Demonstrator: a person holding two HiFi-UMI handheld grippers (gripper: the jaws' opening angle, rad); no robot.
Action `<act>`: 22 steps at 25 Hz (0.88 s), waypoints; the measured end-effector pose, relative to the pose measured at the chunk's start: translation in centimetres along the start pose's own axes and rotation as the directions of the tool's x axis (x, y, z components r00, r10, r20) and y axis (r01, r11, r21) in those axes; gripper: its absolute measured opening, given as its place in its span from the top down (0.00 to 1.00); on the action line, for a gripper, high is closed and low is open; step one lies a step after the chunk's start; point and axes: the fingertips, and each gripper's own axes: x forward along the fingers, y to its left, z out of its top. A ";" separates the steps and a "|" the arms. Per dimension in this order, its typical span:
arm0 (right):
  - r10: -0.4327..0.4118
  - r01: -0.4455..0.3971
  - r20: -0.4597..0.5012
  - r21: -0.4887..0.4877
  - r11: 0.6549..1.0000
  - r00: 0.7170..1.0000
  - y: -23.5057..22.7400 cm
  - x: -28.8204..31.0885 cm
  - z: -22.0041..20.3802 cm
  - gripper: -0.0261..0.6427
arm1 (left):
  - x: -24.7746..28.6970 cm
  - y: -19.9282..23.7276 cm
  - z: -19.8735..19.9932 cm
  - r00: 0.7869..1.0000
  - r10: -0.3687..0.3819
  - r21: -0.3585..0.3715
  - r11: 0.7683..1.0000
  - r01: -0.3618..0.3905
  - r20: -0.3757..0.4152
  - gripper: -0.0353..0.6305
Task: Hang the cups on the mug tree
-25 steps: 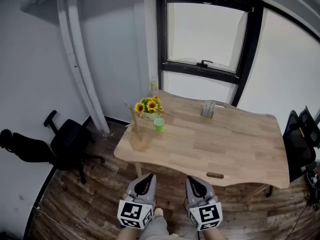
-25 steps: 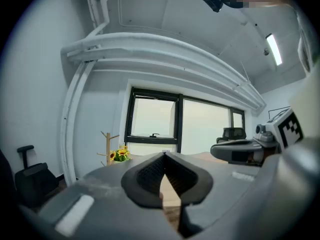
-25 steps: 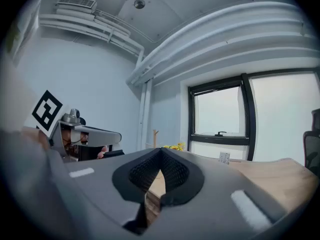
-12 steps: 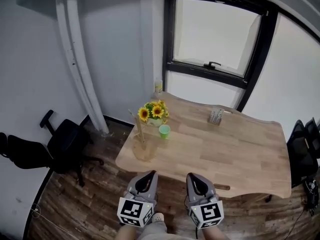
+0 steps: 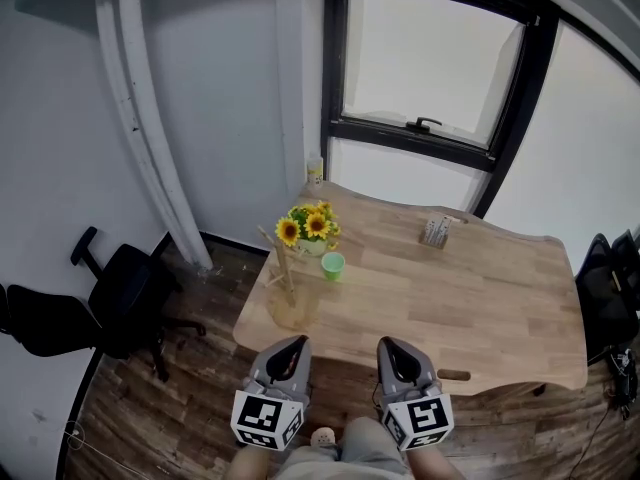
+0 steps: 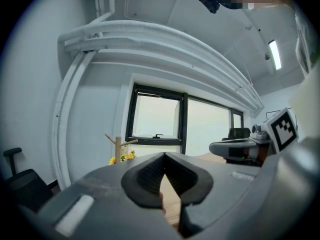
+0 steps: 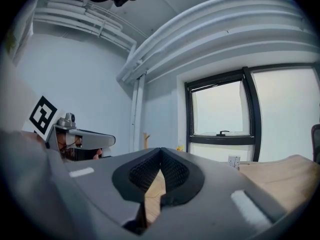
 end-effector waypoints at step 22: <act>-0.012 0.008 0.028 0.138 0.990 1.000 -4.5 9.4 0.4 0.63 | 3.5 5.5 -1.1 0.998 -0.040 0.050 0.998 0.042 -0.038 0.94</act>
